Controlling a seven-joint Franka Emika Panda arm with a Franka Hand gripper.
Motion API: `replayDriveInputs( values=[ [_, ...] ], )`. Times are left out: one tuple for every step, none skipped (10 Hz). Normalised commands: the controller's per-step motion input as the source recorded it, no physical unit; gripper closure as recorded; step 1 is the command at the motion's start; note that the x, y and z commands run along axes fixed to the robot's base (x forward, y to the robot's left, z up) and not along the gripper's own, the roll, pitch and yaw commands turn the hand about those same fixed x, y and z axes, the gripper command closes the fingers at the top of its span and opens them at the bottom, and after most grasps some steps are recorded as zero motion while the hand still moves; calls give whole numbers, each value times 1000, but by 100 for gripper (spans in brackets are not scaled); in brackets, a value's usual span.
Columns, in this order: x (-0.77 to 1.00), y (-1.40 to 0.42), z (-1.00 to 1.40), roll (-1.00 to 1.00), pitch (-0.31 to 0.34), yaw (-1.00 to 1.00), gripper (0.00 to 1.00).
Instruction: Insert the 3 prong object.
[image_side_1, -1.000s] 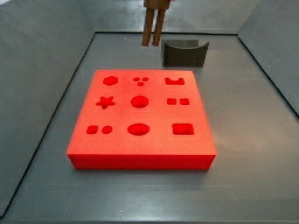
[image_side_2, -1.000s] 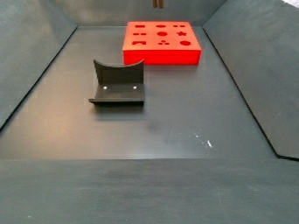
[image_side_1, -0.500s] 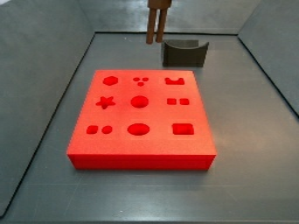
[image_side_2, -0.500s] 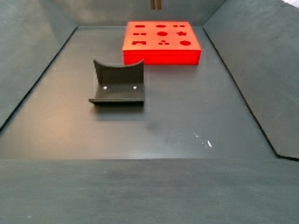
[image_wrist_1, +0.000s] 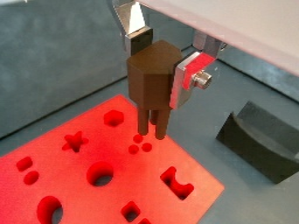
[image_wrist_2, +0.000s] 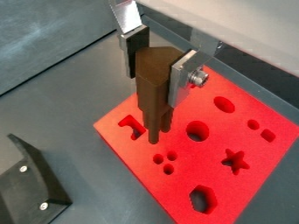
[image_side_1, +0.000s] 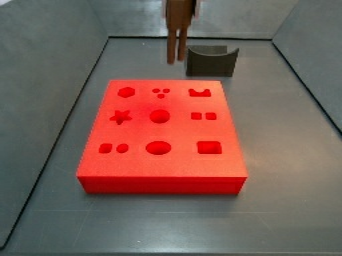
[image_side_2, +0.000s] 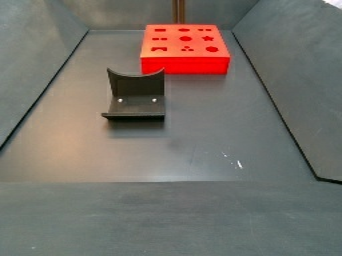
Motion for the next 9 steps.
replayDriveInputs(
  values=[
    [0,37,-320,-214,-157,-17,100],
    [-20,63,-303,-311,-307,-86,100],
    [0,0,-109,-227,-269,0,100],
    [0,0,-77,-70,-100,9,100],
    [0,0,-126,-11,-99,37,100],
    [0,0,-111,0,-63,86,100],
    [-3,-80,-240,33,0,49,100],
    [86,0,-177,-26,100,326,100],
    [111,0,-111,-87,43,574,100]
  ],
)
